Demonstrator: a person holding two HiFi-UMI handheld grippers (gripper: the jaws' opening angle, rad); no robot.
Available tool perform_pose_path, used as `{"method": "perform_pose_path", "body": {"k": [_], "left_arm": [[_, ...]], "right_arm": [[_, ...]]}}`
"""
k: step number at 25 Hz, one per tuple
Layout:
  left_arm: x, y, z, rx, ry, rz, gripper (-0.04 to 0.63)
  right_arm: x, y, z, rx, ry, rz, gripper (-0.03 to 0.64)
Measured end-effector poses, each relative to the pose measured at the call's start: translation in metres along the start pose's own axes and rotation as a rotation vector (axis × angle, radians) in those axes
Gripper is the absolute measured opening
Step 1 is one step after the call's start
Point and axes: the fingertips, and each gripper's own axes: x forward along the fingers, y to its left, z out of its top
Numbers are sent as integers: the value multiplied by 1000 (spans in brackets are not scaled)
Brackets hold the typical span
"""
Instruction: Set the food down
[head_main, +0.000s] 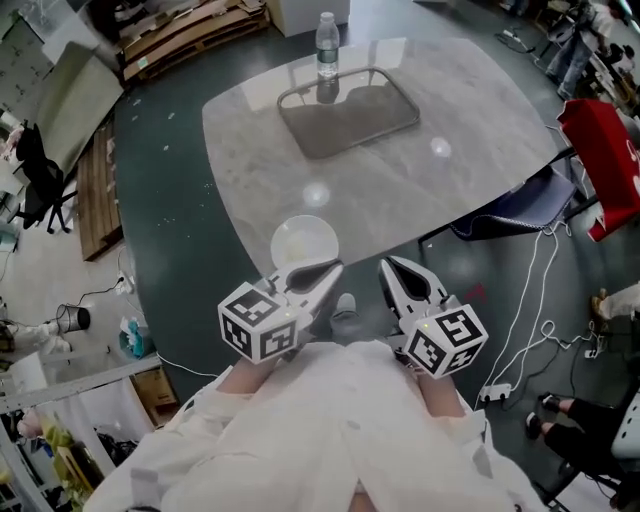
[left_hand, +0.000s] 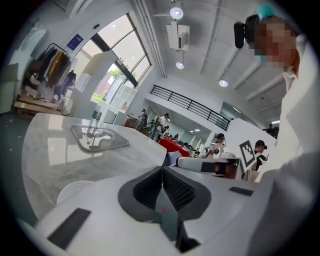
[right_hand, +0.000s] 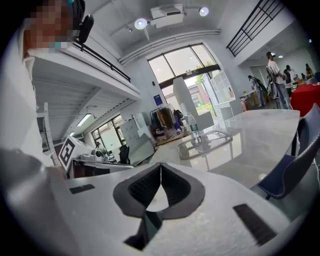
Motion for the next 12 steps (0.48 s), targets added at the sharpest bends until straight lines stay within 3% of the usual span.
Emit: {"method": "perform_pose_path", "body": {"k": [12], "left_arm": [[54, 24, 17, -24, -18, 68, 20]], "right_arm": [[39, -52, 20, 6, 58, 113, 3]]}}
